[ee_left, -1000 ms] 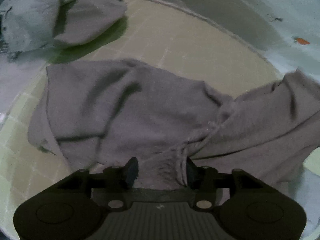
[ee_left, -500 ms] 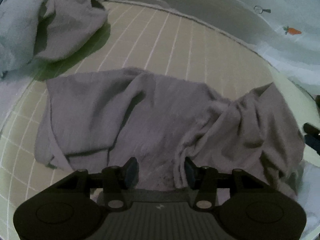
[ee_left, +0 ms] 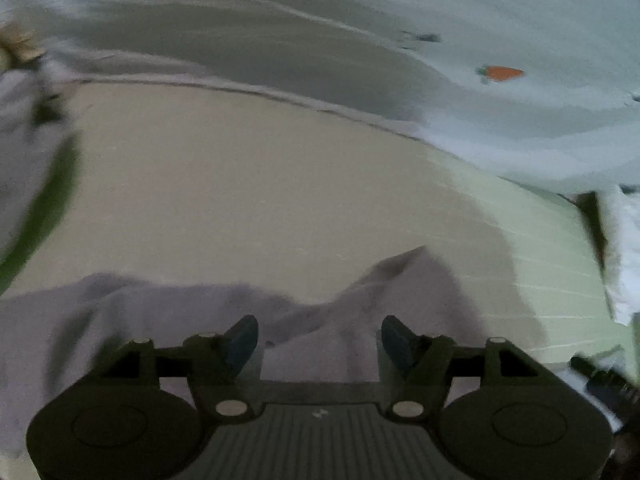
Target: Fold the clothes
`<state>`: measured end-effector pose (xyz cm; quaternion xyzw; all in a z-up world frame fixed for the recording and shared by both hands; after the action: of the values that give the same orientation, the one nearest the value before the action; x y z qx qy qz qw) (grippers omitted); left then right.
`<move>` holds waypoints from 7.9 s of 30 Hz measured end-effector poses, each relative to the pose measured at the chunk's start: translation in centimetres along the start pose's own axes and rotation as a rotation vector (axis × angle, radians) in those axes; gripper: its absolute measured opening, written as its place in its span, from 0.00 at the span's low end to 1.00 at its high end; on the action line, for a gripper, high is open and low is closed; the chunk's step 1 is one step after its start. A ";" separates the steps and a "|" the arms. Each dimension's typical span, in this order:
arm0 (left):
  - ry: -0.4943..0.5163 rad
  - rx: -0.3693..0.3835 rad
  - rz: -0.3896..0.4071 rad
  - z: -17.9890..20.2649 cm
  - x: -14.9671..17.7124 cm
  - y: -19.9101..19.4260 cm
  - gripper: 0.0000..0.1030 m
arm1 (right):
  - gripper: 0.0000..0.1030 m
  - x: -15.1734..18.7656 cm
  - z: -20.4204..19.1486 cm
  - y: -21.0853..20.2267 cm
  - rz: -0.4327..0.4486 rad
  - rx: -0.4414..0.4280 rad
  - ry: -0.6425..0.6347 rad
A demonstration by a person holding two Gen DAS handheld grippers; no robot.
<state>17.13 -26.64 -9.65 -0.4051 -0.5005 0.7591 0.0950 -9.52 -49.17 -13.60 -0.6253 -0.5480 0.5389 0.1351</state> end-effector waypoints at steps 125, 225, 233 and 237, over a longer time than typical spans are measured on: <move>-0.467 -0.437 -0.051 -11.2 17.6 -10.2 0.84 | 1.00 0.2 4.0 -5.1 0.051 -0.142 -0.018; -0.224 -0.173 0.047 -6.2 10.0 -3.4 0.10 | 0.68 -7.0 6.5 2.6 0.038 0.023 -0.011; -0.102 -0.110 -0.034 0.8 16.0 -4.1 0.09 | 0.68 -2.9 8.2 0.1 -0.026 0.020 -0.040; -0.064 -0.096 -0.060 2.2 18.1 -4.2 0.12 | 0.68 -1.2 8.7 -0.7 -0.062 0.009 -0.066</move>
<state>2.58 -16.17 -15.18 -0.3695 -0.5511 0.7436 0.0823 -16.85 -53.60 -15.73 -0.5893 -0.5689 0.5571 0.1365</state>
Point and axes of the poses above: each gripper's, at about its wrist camera, not at the fingertips, and y roughly the way its jaws point, z to its right, x to its underside, the point moved 3 cm from there along y, roughly the way its jaws point, and after that the axes turned 13 degrees about y, right-handed, at the moved point
